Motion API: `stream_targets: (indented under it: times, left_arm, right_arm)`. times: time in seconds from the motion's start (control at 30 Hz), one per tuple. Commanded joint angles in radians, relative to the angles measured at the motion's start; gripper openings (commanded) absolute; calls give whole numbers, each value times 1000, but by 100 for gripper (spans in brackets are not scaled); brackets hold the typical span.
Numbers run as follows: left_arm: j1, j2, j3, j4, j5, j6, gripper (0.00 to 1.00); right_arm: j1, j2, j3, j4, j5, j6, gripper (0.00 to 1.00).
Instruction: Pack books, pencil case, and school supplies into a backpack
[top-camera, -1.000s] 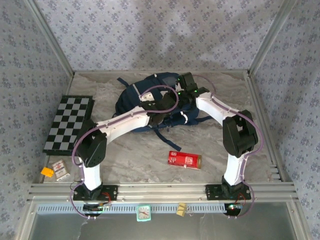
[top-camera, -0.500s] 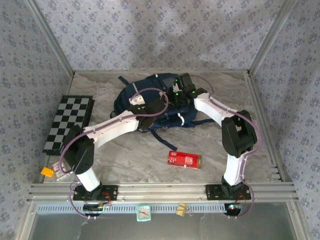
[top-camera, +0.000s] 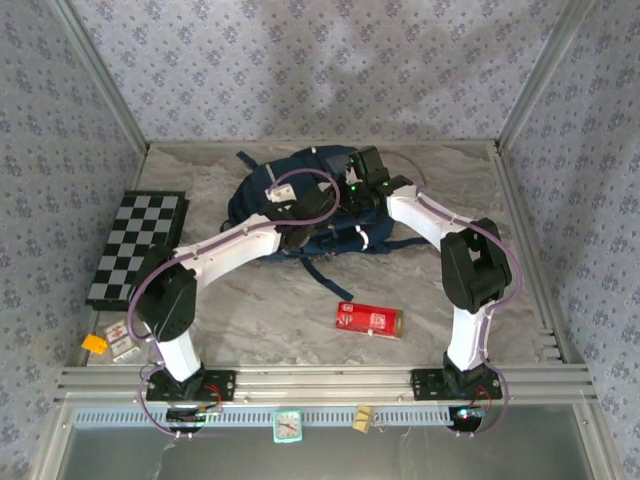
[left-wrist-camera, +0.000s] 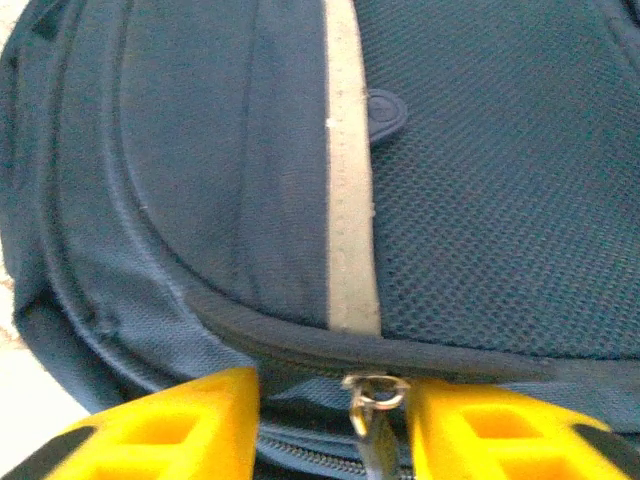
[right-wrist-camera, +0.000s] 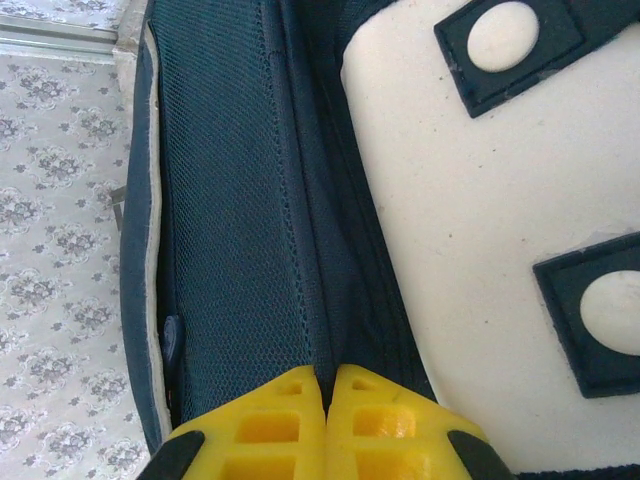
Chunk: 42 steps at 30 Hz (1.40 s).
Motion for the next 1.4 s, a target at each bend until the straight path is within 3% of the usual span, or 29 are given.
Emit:
stream_targets:
  times: [0.0, 0.33, 0.47, 0.83, 1.0, 1.1, 1.13, 1.2, 1.27, 1.37]
  left_arm:
    - [13, -6, 14, 40, 2, 17, 33]
    - [48, -100, -73, 127, 99, 178, 1]
    - [53, -164, -110, 94, 122, 274, 0]
    - [40, -307, -258, 32, 319, 433, 0]
    - [-27, -257, -209, 153, 530, 440, 0]
    - [-34, -194, -131, 140, 498, 458, 0]
    - [-27, -186, -121, 139, 491, 462, 0]
    - [4, -183, -125, 155, 503, 464, 0]
    - [25, -191, -139, 174, 526, 471, 0]
    - [25, -193, -146, 189, 540, 508, 0]
  right_arm:
    - [10, 15, 42, -5, 2, -15, 0]
    - [-5, 32, 49, -15, -6, -27, 0]
    - [-33, 30, 57, -44, -4, -69, 0]
    - [-138, 67, 195, -161, -18, -227, 0]
    - [-165, 176, 356, -229, -30, -279, 0]
    - [-167, 221, 448, -288, -77, -321, 0]
    - [-167, 213, 450, -302, -81, -333, 5]
    - [-168, 156, 395, -306, -84, -335, 28]
    - [-175, 82, 306, -273, -106, -334, 44]
    - [-166, -25, 154, -238, -131, -281, 57]
